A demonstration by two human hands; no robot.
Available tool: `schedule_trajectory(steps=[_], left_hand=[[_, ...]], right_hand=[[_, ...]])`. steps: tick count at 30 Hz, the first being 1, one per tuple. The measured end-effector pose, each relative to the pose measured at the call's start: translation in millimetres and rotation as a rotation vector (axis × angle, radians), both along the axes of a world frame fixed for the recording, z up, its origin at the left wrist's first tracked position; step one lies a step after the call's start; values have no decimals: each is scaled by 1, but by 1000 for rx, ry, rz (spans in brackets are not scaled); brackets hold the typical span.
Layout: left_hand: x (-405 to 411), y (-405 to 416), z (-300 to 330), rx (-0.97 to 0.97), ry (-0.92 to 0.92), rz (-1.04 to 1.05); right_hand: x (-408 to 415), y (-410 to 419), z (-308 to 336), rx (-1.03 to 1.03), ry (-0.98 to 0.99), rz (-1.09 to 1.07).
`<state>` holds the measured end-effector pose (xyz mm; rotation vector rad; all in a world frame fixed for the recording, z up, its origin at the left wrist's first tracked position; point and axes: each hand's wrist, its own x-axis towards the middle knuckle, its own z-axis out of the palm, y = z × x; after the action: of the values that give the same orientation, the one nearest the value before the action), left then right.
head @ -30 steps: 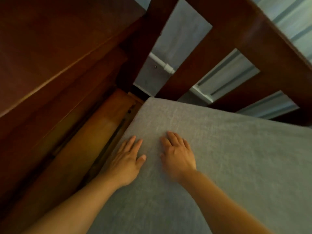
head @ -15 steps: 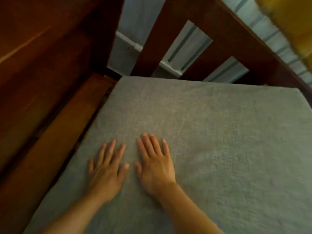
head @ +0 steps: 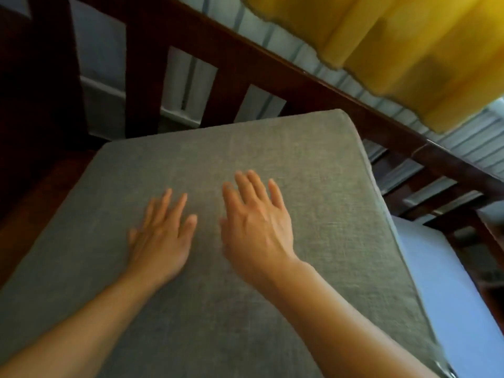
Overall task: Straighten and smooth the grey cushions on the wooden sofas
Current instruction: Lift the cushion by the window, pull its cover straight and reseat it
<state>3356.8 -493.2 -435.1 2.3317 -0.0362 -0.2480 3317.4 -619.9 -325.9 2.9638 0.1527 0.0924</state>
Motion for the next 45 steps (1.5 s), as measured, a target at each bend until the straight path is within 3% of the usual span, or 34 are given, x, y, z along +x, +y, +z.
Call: schedule_trajectory(steps=[1, 2, 5, 6, 8, 10, 11, 14, 17, 23, 29, 31, 34, 35, 36, 39, 40, 42, 45], left_hand=[[-3, -17, 16, -58, -73, 36], [-15, -41, 30, -95, -121, 14], [-63, -95, 29, 112, -68, -227], [-55, -96, 26, 102, -13, -219], [-43, -91, 48, 6, 34, -166], [-50, -97, 72, -127, -93, -36], [-63, -108, 83, -149, -157, -34], [-117, -140, 78, 47, -127, -247], [-113, -131, 76, 14, 4, -304], [-176, -98, 92, -152, -5, -407], [-221, -45, 101, -108, 38, -495], [-229, -33, 121, -176, -31, -475], [-243, -28, 146, -376, -213, -356], [-250, -26, 139, -419, -206, -309], [-258, -26, 124, -410, -173, -294], [-291, -30, 63, -116, -56, -496], [-292, -30, 53, -83, -43, -486], [-283, -22, 53, -155, -98, -448], [-259, 26, 48, -264, -184, -146]], right_hand=[[-4, -6, 11, 22, -149, 7], [-12, -20, 14, 16, -166, -28], [-41, -64, 6, -86, 252, -177], [-38, -73, 13, -92, 284, -178], [-46, -82, 41, -41, 135, -153], [-56, -98, 58, 19, -161, -105], [-63, -109, 58, 27, -179, -106], [-88, -132, 45, 9, 179, -258], [-93, -124, 48, 68, 158, -255], [-159, -85, 57, 136, 133, -243], [-218, -43, 72, 113, 162, -325], [-218, -24, 94, 109, -18, -267], [-219, 5, 122, 141, -524, -86], [-227, 9, 114, 172, -546, -92], [-238, 8, 97, 167, -478, -127], [-287, -16, 25, -21, 34, -236], [-288, -22, 13, -65, 126, -270], [-270, -10, 18, -8, 121, -278], [-225, 48, 36, 116, -209, -168]])
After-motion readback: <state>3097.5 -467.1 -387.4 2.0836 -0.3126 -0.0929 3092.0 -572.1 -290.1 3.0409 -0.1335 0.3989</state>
